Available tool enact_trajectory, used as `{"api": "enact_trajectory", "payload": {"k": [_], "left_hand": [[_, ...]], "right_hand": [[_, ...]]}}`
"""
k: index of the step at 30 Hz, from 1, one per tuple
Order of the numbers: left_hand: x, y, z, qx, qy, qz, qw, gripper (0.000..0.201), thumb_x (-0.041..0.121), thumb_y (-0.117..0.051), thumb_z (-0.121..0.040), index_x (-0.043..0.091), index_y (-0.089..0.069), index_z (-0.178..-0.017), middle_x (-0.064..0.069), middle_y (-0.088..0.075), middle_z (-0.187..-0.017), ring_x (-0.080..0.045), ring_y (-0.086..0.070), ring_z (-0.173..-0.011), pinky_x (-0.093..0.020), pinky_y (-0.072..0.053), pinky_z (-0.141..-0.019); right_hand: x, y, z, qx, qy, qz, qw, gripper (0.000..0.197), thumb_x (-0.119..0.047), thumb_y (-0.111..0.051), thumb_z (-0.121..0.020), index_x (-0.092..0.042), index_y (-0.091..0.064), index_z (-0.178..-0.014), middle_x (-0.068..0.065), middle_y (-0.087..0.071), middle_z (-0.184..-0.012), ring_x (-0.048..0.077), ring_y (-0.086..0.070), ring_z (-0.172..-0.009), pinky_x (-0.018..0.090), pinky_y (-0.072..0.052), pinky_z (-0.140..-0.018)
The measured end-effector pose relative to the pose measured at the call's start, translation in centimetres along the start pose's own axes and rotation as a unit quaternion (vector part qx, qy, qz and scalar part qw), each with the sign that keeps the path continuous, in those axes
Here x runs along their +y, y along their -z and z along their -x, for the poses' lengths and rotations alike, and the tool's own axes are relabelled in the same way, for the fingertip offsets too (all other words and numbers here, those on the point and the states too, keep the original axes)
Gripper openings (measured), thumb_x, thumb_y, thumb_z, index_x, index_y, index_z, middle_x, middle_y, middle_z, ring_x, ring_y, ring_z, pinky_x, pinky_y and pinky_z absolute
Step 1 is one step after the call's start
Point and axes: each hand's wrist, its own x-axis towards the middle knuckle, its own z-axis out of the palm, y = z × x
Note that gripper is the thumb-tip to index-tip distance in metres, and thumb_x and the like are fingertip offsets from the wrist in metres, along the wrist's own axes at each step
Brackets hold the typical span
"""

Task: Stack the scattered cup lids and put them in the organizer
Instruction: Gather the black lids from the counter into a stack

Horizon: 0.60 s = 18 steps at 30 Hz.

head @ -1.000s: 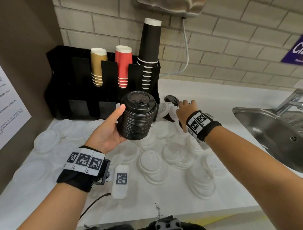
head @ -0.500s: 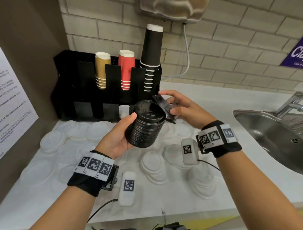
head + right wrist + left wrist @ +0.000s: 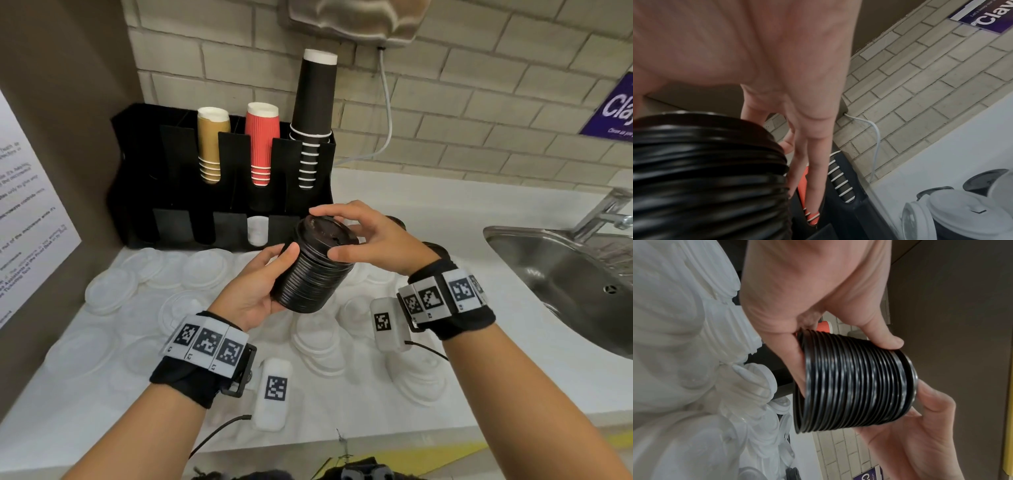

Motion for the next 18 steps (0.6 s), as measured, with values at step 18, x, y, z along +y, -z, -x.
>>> {"api": "enact_trajectory", "payload": {"k": [18], "left_hand": [[1.2, -0.3, -2.2, -0.069, 0.001, 0.110, 0.991, 0.043, 0.047, -0.062, -0.075, 0.021, -0.073, -0.107, -0.006, -0.071, -0.115, -0.022, -0.069, -0.105, -0.035, -0.059, -0.072]], "right_hand": [[3.4, 6.4, -1.2, 0.116, -0.065, -0.057, 0.989, 0.035, -0.048, -0.062, -0.086, -0.047, -0.057, -0.120, -0.008, -0.052, -0.121, 0.014, -0.059, -0.115, 0.028, -0.051, -0.088]]}}
